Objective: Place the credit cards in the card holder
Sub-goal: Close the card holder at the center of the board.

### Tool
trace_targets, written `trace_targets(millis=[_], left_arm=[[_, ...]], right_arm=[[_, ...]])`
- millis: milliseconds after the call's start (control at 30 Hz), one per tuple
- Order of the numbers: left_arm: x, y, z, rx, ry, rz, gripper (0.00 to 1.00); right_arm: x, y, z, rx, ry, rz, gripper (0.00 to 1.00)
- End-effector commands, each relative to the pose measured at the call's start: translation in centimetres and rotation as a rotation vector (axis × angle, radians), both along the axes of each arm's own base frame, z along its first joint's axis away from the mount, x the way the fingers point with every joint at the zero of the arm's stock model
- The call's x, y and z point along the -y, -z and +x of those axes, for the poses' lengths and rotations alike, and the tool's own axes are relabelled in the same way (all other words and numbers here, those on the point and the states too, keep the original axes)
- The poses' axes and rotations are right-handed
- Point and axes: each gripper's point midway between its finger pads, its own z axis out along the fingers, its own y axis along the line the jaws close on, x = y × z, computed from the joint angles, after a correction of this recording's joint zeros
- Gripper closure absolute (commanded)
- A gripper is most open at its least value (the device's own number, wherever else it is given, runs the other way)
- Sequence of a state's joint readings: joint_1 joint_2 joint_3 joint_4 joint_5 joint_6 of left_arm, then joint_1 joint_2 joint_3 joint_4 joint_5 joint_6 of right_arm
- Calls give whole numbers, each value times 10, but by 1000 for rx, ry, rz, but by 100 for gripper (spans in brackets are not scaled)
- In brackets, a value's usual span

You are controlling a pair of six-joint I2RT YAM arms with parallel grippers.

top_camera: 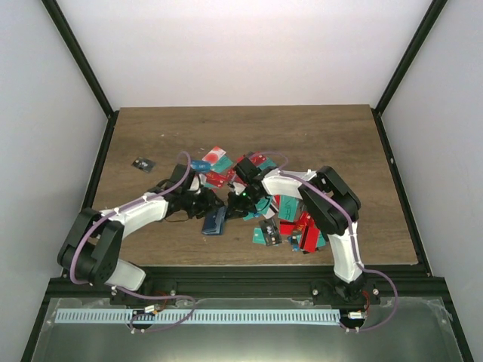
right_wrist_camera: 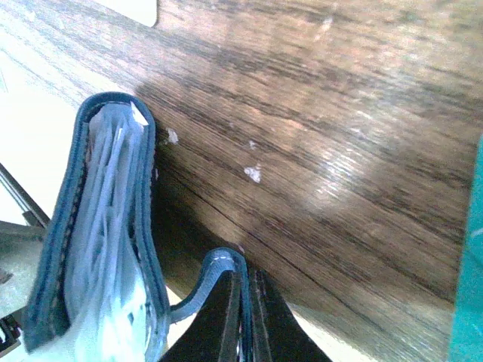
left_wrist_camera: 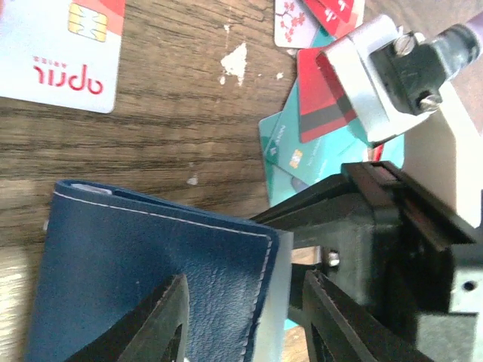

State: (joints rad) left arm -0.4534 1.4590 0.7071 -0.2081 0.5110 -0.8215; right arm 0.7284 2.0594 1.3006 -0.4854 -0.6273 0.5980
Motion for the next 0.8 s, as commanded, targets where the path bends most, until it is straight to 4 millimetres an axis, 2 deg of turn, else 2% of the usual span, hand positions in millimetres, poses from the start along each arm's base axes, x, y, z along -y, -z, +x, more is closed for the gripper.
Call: trace_targets(millis=[0,100,267,433,600,767], left_arm=[[-18,11,-8,-10,9,137,59],[-27,15,-14,-15,7,186,67],[-29,21,-19,-28,18,200,77],[-29,28,-21,-40,29,218,78],[-28,39,-24,-57,50,256,80],[-34,48,-21,-66,43,342,81]], right_arm=[[31,32,-5,-48,55,-129,99],[31,27,-4,-40,59,-123,99],[32,19,-1,-25,62,-128,99],[31,9,2,-11,56,-121,97],[28,-2,3,-9,55,-110,89],[29,-12,3,-4,55,-108,88]])
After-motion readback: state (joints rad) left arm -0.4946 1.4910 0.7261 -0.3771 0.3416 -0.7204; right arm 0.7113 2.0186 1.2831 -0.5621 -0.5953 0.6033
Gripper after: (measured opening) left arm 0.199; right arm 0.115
